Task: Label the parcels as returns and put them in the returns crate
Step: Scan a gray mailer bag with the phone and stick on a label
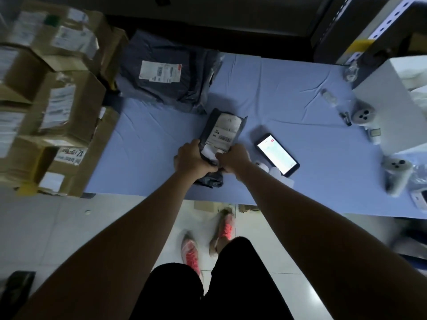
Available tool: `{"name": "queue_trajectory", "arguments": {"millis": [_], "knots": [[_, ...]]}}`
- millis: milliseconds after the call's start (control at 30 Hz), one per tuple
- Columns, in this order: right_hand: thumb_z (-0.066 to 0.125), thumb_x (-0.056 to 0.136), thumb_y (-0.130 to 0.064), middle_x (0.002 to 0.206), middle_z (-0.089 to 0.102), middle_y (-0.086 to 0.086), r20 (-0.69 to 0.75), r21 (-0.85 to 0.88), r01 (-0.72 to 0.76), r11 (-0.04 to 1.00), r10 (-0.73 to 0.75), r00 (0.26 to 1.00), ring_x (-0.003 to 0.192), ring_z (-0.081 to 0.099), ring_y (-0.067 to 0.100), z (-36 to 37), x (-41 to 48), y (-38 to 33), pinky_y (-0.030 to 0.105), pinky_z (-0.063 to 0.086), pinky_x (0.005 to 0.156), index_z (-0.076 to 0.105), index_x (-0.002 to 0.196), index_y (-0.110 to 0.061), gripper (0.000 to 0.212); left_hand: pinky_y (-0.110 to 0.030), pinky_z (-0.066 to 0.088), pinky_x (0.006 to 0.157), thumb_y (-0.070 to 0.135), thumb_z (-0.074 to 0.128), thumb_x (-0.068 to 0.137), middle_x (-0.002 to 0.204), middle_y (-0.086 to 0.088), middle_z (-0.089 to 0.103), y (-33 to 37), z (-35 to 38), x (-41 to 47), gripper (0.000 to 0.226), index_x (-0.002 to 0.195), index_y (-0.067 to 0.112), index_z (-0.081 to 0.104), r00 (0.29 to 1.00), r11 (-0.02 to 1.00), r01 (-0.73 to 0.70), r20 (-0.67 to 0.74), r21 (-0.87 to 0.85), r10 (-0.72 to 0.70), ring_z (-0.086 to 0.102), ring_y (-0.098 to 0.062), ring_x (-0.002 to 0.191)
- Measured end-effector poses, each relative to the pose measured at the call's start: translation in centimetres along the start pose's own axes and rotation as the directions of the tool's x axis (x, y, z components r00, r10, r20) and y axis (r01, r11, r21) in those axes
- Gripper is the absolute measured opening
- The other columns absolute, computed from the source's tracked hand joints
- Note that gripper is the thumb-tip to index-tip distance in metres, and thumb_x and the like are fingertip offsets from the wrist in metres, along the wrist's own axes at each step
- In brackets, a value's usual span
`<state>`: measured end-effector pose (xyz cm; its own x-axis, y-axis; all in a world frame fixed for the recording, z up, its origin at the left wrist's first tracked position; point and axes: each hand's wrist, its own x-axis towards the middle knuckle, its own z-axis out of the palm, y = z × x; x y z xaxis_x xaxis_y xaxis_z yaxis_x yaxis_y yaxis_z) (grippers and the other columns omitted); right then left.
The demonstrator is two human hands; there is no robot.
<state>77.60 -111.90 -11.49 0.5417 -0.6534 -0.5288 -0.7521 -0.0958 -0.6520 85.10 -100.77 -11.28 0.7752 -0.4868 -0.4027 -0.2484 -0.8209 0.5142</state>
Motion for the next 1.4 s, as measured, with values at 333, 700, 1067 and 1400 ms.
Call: {"name": "queue_trajectory", "arguments": {"millis": [333,700,1067,1400], "knots": [[0.065,0.089,-0.022,0.127,0.064,0.008,-0.045,-0.411,0.179,0.894,-0.216,0.975,0.118,0.060,0.026,-7.0,-1.9,0.8,0.029,0.047,0.090,0.058,0.132,-0.014,0.044,-0.041,0.043,0.092,0.046,0.076,0.075,0.126,-0.016,0.049,1.5,-0.5,-3.0,0.075,0.136,0.014,0.046,0.995,0.975,-0.076,-0.054,0.207,0.089,0.046,-0.035,0.120],[0.069,0.084,-0.052,0.140,0.038,0.013,0.039,-0.685,0.132,0.716,-0.146,0.989,0.133,0.036,0.033,-13.0,3.8,6.2,0.048,0.039,0.103,0.039,0.142,-0.015,0.075,-0.047,0.041,0.095,0.072,0.054,0.082,0.128,-0.018,0.051,4.3,2.8,-0.8,0.081,0.135,0.011,0.044,0.987,0.927,0.031,-0.160,0.373,0.032,0.048,-0.036,0.119],[0.076,0.076,-0.054,0.127,0.050,0.013,0.109,-0.679,0.232,0.696,-0.218,0.970,0.119,0.051,0.030,-13.7,6.5,7.9,0.040,0.049,0.093,0.041,0.136,-0.008,0.083,-0.047,0.037,0.101,0.078,0.062,0.073,0.132,-0.014,0.056,5.0,3.6,0.8,0.094,0.139,0.014,0.042,0.962,0.939,0.246,-0.177,0.239,-0.207,0.051,-0.034,0.124],[0.074,0.059,-0.064,0.112,0.059,0.011,0.053,-0.523,0.263,0.810,-0.277,0.959,0.109,0.056,0.031,-13.5,5.8,5.7,0.040,0.054,0.084,0.051,0.128,-0.018,0.086,-0.046,0.040,0.096,0.066,0.075,0.065,0.124,-0.015,0.056,4.6,4.4,1.4,0.091,0.133,0.012,0.046,0.941,0.962,0.175,-0.325,0.210,-0.100,0.053,-0.035,0.115]]}}
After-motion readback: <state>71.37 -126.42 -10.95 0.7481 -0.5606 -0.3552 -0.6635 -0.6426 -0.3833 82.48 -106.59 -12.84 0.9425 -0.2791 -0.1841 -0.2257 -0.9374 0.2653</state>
